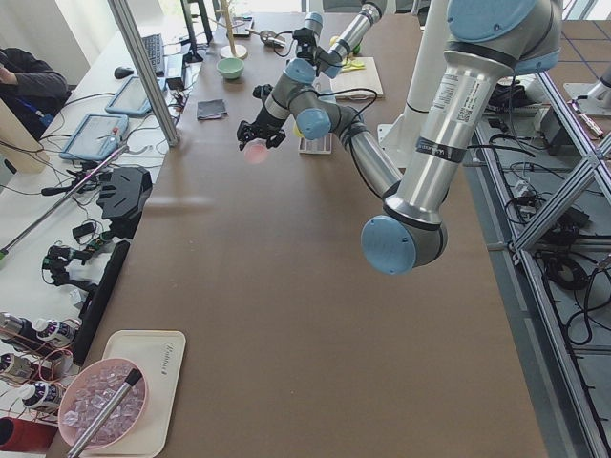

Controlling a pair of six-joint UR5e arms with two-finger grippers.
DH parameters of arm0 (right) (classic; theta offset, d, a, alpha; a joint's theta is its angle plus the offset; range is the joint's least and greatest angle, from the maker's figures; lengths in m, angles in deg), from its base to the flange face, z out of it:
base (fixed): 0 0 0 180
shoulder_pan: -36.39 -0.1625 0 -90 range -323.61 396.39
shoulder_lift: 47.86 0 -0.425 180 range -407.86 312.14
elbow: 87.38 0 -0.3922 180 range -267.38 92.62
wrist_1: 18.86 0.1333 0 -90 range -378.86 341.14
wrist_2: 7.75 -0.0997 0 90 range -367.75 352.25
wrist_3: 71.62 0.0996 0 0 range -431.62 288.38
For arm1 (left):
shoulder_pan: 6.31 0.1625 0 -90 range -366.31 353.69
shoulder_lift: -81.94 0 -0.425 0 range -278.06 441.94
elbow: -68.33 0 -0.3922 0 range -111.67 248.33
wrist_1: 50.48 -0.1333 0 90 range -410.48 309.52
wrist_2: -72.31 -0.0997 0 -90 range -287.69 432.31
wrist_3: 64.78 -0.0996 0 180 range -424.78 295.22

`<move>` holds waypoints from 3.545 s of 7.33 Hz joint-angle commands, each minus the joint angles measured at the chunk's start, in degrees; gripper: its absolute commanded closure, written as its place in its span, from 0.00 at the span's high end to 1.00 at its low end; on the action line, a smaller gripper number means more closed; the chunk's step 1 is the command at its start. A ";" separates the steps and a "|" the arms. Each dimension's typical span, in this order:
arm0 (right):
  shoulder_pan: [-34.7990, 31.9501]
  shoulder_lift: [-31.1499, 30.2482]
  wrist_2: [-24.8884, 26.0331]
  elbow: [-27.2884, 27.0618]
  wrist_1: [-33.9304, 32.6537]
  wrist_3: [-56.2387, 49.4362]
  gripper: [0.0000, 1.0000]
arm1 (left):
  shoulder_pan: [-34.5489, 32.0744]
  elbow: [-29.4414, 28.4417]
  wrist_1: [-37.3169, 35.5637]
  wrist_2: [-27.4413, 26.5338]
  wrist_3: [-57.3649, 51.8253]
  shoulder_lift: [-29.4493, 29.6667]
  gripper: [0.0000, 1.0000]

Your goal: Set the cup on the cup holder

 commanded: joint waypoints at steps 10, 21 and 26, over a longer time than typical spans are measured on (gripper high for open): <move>0.28 -1.01 0.38 2.10 5.62 0.46 0.22 | 13.85 -3.62 52.70 -0.34 16.56 -9.16 0.36; -9.62 -4.34 -15.28 1.75 1.19 1.16 1.00 | 26.14 -10.88 80.63 -0.52 22.41 -3.85 0.36; -21.07 -10.22 -19.22 -0.34 -29.56 0.28 1.00 | 27.29 -24.17 83.65 -0.69 23.15 6.20 0.36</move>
